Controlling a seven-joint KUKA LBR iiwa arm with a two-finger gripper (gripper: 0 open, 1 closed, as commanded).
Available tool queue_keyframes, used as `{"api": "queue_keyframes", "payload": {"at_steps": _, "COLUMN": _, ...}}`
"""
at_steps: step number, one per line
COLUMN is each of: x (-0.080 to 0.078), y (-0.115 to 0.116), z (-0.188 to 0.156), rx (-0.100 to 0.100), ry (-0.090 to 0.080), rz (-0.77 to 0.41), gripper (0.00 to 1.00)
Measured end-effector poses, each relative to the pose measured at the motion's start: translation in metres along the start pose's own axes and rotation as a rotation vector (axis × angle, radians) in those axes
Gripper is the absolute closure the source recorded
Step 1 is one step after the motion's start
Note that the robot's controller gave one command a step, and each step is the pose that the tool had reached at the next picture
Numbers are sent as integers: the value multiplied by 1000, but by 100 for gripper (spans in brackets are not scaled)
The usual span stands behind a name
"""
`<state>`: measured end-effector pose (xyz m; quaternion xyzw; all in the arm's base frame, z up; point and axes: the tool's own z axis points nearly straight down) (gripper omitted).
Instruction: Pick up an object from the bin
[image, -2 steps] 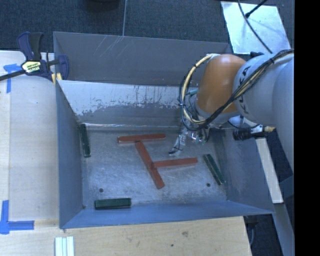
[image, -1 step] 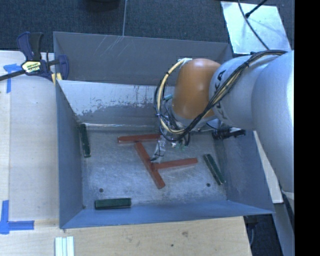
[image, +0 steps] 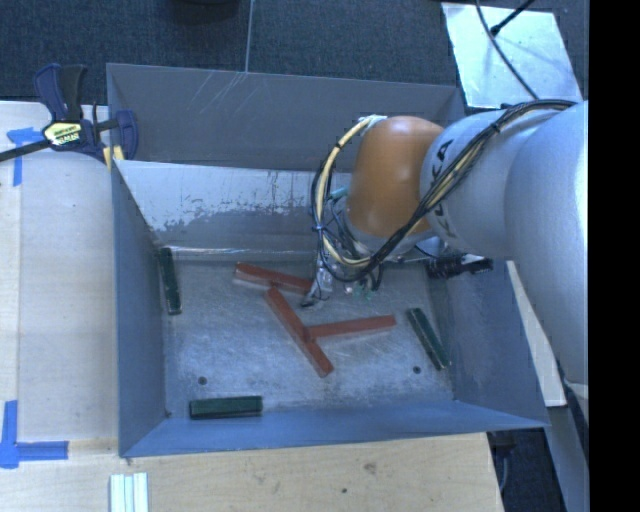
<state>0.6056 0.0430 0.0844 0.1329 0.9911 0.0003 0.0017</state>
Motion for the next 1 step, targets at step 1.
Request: {"api": "queue_keyframes", "payload": {"at_steps": 1, "x": -2, "y": 3, "z": -163, "rx": -3, "ry": -9, "rz": -11, "gripper": 100}}
